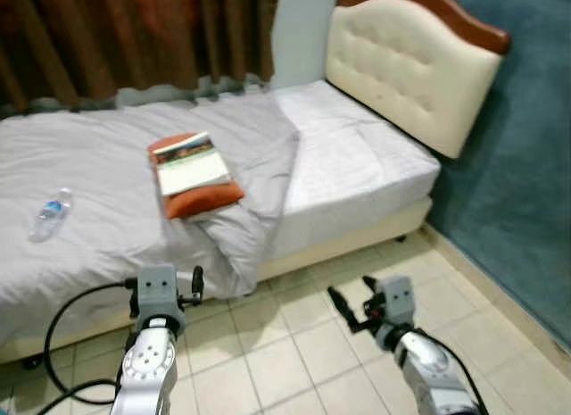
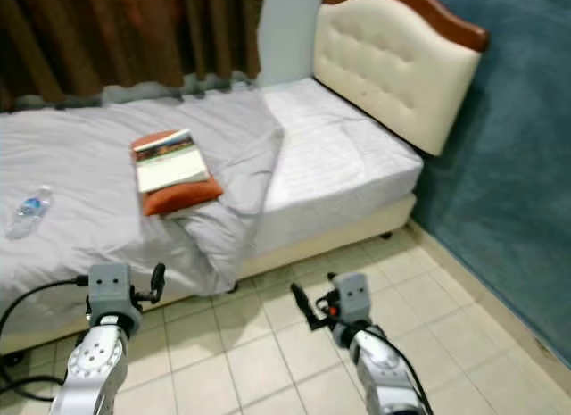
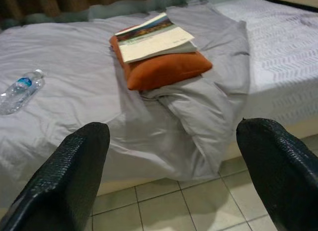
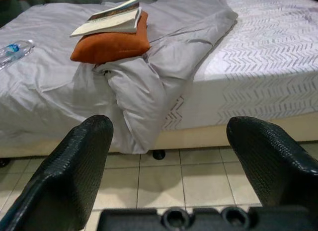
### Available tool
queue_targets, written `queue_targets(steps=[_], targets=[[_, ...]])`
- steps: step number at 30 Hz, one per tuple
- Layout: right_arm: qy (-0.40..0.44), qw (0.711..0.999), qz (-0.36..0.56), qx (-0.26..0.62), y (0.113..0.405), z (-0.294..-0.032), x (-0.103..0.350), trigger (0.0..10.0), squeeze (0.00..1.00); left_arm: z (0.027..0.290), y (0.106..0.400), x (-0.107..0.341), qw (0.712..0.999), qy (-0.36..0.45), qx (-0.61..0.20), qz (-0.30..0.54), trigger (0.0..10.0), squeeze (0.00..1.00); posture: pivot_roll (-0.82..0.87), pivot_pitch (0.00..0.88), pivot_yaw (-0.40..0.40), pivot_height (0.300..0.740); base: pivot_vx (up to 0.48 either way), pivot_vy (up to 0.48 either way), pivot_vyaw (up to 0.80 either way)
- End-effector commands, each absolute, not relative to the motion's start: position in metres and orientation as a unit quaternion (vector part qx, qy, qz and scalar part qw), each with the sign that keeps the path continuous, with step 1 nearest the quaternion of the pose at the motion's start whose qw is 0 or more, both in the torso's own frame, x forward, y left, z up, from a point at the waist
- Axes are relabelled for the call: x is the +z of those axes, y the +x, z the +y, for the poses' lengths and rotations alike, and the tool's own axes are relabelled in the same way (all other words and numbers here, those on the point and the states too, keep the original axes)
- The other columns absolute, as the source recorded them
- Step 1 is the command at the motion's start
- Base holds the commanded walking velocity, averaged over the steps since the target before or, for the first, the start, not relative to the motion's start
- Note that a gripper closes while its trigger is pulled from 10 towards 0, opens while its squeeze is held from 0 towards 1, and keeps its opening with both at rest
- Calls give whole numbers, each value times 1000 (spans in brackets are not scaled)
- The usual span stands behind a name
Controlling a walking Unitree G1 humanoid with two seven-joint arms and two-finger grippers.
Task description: Clean up the room
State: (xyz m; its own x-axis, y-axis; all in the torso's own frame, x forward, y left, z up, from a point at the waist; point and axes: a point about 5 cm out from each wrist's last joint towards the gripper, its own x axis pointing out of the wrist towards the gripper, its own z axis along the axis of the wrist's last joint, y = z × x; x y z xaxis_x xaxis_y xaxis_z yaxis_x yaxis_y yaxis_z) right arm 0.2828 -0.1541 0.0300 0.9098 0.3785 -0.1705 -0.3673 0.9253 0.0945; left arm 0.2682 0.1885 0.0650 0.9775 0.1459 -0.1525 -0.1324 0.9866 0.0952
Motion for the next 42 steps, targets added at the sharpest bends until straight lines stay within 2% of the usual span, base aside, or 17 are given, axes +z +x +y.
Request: queue_targets(steps=[1, 16, 25, 31, 34, 35, 36, 39, 42], targets=[[36, 978, 70, 195, 290, -148, 41, 10000, 1000, 196, 268, 66, 991, 64, 79, 82, 10000, 0, 90, 0, -10, 740, 0, 480, 0], [57, 968, 76, 232, 294, -139, 44, 10000, 1000, 191, 267, 65, 991, 79, 65, 84, 10000, 0, 101, 0, -17, 740, 0, 480, 0], [37, 973, 82, 213, 295, -143, 42, 10000, 1000, 199, 270, 63, 987, 98, 82, 95, 10000, 0, 101, 0, -15, 740, 0, 0, 0], [37, 974, 86, 204, 295, -144, 41, 10000, 1000, 198, 270, 63, 987, 98, 91, 94, 10000, 0, 97, 0, -13, 740, 0, -455, 476], [32, 982, 67, 173, 298, -149, 44, 10000, 1000, 199, 269, 64, 987, 88, 101, 92, 10000, 0, 100, 0, -20, 740, 0, -480, 427], [30, 994, 30, 100, 301, -164, 53, 10000, 1000, 203, 266, 68, 988, 69, 115, 74, 10000, 0, 102, 0, -26, 740, 0, -480, 0], [18, 997, 8, 74, 300, -171, 59, 10000, 1000, 205, 263, 74, 989, 57, 121, 54, 10000, 0, 102, 0, -29, 740, 0, -465, 0], [-29, 997, -41, 65, 294, -176, 72, 10000, 1000, 211, 255, 98, 991, 66, 112, -8, 10000, 0, 105, 0, -32, 740, 0, -432, 0], [-35, 996, -47, 66, 293, -177, 74, 10000, 1000, 210, 252, 107, 992, 60, 105, -27, 10000, 0, 108, 0, -35, 740, 196, -390, 0]])
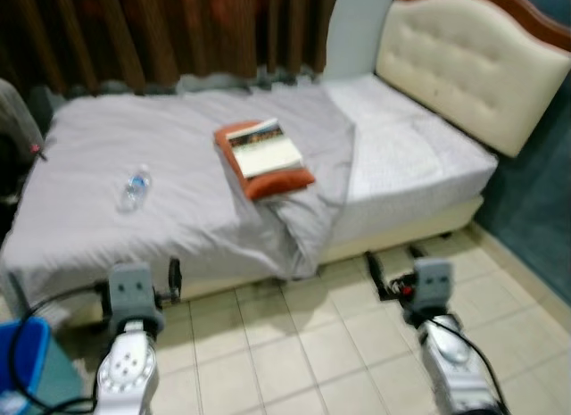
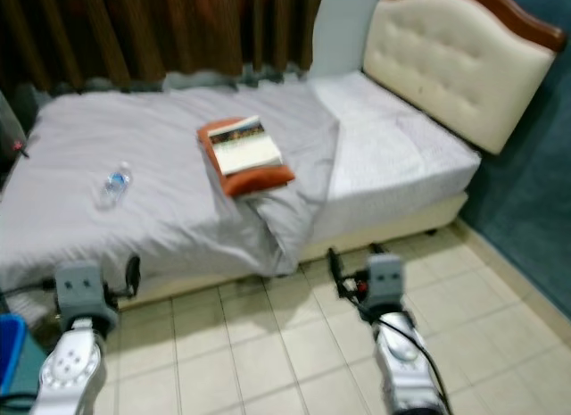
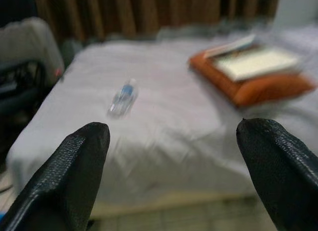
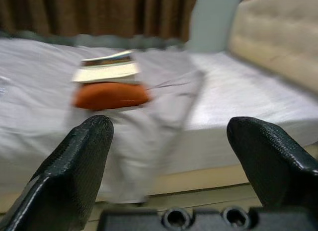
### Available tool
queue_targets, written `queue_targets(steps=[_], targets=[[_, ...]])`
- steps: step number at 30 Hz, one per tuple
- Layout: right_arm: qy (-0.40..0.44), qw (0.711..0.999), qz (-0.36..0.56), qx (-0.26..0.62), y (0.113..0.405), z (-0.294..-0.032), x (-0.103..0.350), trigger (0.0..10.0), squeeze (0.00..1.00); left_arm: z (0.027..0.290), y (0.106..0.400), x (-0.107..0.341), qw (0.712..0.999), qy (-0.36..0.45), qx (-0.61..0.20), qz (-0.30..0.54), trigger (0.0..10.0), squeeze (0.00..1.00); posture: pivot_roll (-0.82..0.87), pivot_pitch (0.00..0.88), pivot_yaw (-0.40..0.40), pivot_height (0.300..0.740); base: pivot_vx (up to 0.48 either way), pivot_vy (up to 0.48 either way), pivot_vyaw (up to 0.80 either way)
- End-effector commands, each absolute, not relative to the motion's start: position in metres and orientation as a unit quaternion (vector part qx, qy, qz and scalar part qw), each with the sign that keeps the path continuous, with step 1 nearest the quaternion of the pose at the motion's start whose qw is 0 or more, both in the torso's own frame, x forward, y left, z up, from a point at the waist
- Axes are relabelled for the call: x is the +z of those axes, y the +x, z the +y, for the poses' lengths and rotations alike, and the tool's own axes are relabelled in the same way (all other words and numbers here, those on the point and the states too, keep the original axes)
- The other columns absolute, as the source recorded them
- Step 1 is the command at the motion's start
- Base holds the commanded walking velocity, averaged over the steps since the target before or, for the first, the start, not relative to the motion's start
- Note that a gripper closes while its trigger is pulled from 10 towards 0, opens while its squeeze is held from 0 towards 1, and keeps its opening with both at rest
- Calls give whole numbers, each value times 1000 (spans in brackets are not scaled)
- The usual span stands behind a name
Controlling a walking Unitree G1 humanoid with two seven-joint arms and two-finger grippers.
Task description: Clean up the room
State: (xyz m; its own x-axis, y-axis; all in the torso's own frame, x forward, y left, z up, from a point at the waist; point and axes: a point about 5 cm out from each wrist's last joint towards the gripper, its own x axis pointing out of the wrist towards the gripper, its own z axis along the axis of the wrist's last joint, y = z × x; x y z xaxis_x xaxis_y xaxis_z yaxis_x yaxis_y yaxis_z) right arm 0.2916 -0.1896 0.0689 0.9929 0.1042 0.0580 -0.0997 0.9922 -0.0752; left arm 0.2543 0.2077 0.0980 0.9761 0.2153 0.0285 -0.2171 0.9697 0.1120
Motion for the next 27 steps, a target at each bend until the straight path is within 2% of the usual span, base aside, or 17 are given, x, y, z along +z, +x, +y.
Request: queue_targets(steps=[1, 6, 8, 18, 27], targets=[[-31, 997, -46, 62, 293, -178, 74, 10000, 1000, 210, 252, 107, 992, 55, 107, -27, 10000, 0, 108, 0, -35, 740, 300, -371, 0], [11, 998, -39, 43, 303, -177, 76, 10000, 1000, 205, 255, 97, 992, 34, 117, -5, 10000, 0, 109, 0, -38, 740, 327, -348, 0], [34, 997, -34, 55, 306, -172, 76, 10000, 1000, 204, 256, 93, 991, 49, 123, 12, 10000, 0, 110, 0, -38, 740, 349, -148, 0], [27, 991, 8, 129, 301, -154, 62, 10000, 1000, 198, 265, 85, 988, 113, 97, 35, 10000, 0, 109, 0, -32, 740, 0, 0, 0], [41, 981, 28, 188, 296, -144, 56, 10000, 1000, 195, 270, 86, 991, 73, 105, 31, 10000, 0, 94, 0, -22, 740, 391, 275, 0]])
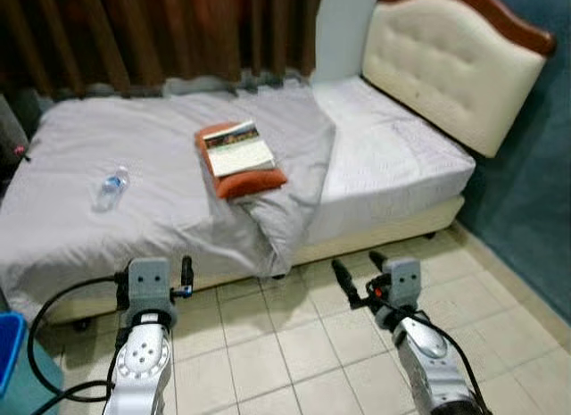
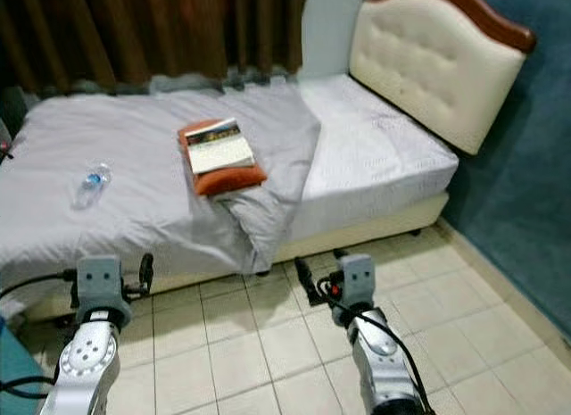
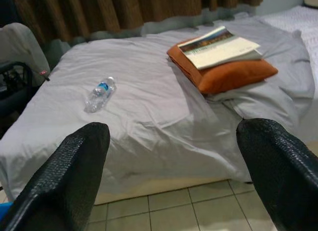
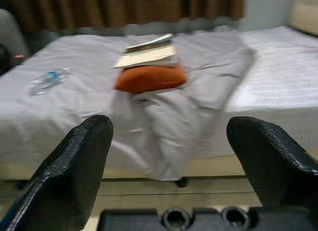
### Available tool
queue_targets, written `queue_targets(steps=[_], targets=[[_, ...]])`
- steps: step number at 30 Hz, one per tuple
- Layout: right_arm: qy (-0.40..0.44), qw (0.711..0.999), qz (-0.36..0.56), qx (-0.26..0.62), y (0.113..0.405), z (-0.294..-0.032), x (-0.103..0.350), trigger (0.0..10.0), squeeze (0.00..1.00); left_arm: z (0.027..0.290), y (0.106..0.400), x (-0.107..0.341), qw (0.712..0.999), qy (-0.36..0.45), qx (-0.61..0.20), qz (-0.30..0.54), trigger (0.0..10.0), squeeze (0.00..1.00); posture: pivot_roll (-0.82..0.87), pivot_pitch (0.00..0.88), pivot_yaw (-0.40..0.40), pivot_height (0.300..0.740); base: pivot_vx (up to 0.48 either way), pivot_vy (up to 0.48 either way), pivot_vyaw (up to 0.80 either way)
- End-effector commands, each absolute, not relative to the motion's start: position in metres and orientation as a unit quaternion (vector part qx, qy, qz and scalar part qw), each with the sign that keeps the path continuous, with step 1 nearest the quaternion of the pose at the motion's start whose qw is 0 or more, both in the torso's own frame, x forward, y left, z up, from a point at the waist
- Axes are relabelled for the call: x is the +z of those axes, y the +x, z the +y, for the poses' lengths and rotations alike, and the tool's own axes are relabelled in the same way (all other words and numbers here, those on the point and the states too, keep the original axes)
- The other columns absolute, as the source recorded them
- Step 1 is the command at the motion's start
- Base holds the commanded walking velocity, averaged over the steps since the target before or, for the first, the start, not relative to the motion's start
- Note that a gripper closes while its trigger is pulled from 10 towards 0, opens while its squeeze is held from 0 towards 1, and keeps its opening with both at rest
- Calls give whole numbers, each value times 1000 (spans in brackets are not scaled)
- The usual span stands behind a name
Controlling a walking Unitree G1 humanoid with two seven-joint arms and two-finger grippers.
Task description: Clean up the room
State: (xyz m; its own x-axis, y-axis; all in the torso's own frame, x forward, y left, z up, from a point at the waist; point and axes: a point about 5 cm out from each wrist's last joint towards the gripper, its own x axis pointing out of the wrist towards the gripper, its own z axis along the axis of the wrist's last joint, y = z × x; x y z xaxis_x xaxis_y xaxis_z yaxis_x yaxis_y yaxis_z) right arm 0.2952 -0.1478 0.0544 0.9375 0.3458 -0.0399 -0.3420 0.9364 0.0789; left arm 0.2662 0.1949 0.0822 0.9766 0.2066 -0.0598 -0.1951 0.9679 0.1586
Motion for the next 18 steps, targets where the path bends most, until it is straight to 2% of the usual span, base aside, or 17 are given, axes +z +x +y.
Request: queue_targets(steps=[1, 10, 14, 18], targets=[[48, 978, 28, 200, 297, -142, 56, 10000, 1000, 187, 271, 93, 996, 54, 74, 4, 10000, 0, 94, 0, -22, 740, 0, 439, 0], [50, 977, 29, 205, 297, -141, 56, 10000, 1000, 188, 267, 85, 996, 59, 67, 27, 10000, 0, 108, 0, -26, 740, 0, 440, 0], [15, 976, 48, 212, 298, -140, 53, 10000, 1000, 192, 268, 83, 995, 51, 78, 32, 10000, 0, 109, 0, -26, 740, 0, 439, 0], [14, 976, 46, 210, 300, -139, 54, 10000, 1000, 193, 271, 83, 995, 55, 80, 33, 10000, 0, 109, 0, -23, 740, 129, 416, 622]])
